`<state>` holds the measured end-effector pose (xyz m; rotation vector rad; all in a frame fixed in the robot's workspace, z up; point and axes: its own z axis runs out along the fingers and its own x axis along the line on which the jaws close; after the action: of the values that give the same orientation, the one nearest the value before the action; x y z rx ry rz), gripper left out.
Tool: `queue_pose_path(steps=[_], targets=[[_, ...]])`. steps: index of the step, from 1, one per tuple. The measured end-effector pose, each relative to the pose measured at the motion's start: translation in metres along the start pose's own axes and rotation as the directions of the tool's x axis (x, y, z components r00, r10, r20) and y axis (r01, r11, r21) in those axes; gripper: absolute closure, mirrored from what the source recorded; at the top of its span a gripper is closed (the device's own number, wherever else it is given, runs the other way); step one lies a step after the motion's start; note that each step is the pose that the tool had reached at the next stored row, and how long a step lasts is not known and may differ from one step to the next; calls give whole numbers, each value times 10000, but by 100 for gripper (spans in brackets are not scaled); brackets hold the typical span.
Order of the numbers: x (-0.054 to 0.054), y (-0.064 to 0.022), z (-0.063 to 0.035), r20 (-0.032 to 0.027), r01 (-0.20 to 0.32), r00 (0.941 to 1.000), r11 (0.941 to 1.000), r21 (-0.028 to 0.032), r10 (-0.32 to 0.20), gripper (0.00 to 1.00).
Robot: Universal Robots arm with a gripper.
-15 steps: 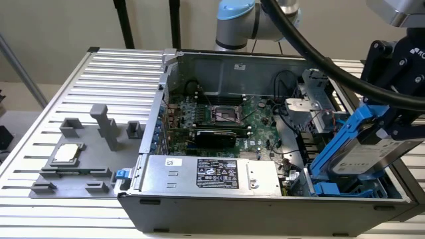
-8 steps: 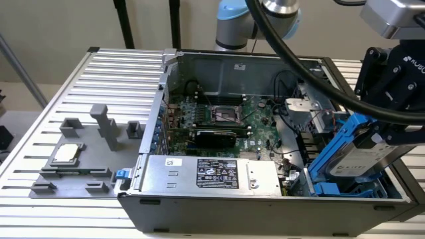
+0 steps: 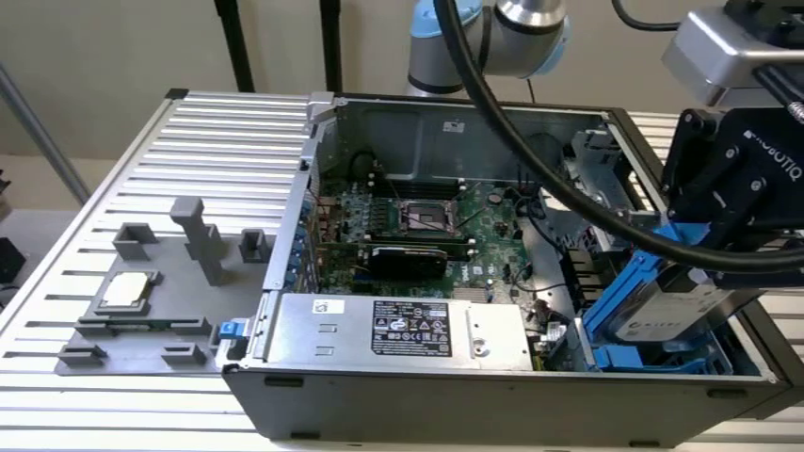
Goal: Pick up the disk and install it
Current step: 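Insert the disk into the insertion slot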
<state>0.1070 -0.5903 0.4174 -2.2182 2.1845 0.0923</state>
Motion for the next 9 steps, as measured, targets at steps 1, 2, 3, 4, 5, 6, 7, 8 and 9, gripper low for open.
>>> queue_pose_path(steps=[1,2,3,4,5,6,7,8,9], targets=[[1,0,18,3,10,10000,10000,0,-10,100],[2,0,36,6,23,10000,10000,-1,-23,100],[3,0,54,9,38,10000,10000,-2,-38,100],[4,-1,72,12,54,10000,10000,-3,-54,100],[5,-1,90,17,72,10000,10000,-4,-72,100],[7,-1,107,22,90,10000,10000,-5,-90,100],[8,-1,127,30,111,9999,9999,-6,-111,100],[9,-2,145,36,131,9999,9999,-7,-131,100],[10,-2,163,43,153,9999,9999,-9,-153,100]])
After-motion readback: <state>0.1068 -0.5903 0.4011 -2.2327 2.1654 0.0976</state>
